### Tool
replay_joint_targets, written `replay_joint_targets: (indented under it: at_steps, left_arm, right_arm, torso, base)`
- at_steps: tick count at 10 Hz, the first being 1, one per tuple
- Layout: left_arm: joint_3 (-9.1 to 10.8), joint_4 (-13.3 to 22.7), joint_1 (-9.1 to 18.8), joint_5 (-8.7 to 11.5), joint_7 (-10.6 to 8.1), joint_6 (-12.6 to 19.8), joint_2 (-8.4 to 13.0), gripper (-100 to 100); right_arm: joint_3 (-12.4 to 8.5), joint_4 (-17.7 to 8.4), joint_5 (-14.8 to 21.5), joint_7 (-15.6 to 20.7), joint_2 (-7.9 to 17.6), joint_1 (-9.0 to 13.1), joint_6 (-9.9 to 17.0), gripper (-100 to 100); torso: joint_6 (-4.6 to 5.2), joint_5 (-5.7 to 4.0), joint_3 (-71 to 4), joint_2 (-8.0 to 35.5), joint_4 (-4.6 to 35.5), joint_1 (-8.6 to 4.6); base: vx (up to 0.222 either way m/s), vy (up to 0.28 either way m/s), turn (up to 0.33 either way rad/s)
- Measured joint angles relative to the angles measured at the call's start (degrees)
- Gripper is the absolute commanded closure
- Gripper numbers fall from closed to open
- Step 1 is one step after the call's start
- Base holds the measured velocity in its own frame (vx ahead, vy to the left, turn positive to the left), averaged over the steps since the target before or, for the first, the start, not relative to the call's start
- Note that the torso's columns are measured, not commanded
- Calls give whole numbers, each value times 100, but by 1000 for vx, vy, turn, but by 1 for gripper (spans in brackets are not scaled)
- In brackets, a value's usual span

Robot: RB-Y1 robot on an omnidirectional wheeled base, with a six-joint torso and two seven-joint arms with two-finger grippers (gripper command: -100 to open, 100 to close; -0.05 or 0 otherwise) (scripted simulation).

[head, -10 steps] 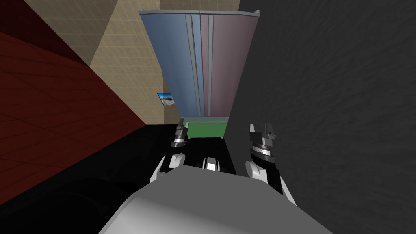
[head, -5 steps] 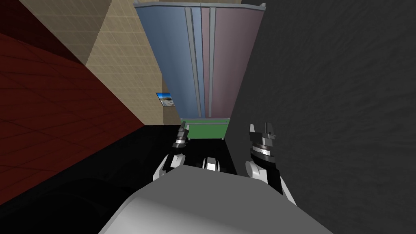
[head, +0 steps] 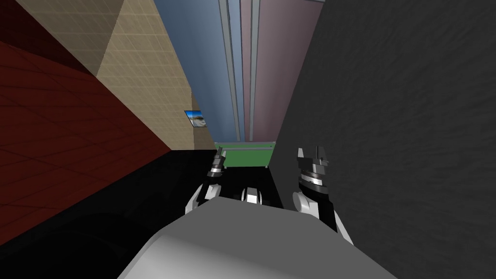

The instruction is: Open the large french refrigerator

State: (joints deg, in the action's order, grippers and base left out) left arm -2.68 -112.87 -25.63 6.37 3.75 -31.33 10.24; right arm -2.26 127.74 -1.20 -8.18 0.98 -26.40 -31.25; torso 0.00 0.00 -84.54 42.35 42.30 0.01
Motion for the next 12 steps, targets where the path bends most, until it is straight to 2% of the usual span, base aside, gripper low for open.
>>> replay_joint_targets:
  at_steps: [2, 12]
  left_arm:
    - [30, 378, 121, -11, -7, -180, 31, -100]
    - [124, 1871, 386, -49, -53, -990, 128, -100]
  right_arm:
    - [0, 0, 0, 0, 0, -1, 0, 0]
    - [0, 0, 0, 0, 0, 0, 0, 0]
  torso:
    - [0, 1, -9, -17, -4, 5]
    - [0, 0, -6, -11, -2, 1]
  base:
    - [93, 49, -5]
    - [72, 34, -3]
